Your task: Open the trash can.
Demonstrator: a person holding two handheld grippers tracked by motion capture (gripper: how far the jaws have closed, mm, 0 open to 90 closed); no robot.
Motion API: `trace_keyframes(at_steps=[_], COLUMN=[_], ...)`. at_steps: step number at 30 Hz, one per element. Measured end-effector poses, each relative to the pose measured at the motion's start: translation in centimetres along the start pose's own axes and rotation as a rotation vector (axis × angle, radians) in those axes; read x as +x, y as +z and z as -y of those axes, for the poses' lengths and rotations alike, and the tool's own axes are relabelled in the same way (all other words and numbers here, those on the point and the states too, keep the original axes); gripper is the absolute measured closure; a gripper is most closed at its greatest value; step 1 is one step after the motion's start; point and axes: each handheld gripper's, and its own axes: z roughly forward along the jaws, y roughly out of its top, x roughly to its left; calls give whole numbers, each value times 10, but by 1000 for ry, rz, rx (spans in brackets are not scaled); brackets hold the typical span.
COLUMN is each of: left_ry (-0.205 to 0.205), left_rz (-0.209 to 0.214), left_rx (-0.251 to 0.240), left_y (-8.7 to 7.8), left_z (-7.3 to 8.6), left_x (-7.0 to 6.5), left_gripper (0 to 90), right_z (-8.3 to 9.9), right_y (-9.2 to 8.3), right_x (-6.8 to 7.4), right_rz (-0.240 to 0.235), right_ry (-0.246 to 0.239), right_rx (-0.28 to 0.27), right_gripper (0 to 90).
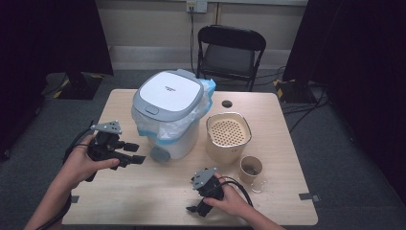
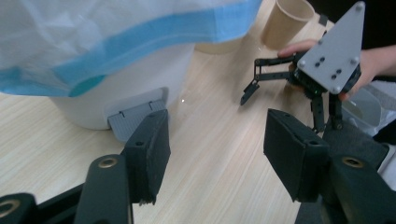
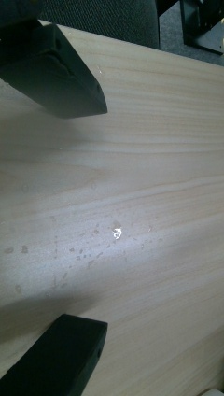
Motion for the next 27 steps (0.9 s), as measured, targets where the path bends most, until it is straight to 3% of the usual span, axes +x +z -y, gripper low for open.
trace_keyframes(at_steps=[7,13,20,21,27], left_ry=[21,-2,-6,-14,-43], left_rz=[0,6,-18,-4,-13], left_rx=[8,8,13,9,27], left_y=[-8,-12,-19,-20,-25], left_z=[-12,-20,-33,-35,-44], left_x=[-3,-2,-2,-2,-3], left_gripper=[474,488,519,529,587], right_z=[0,0,0,0,0], right_y=[0,0,0,0,0], right_x=[0,0,0,0,0], right_rz=[0,0,0,0,0], right_ry=[0,0,0,0,0], right_rx=[1,0,0,0,0], right_gripper=[0,0,0,0,0])
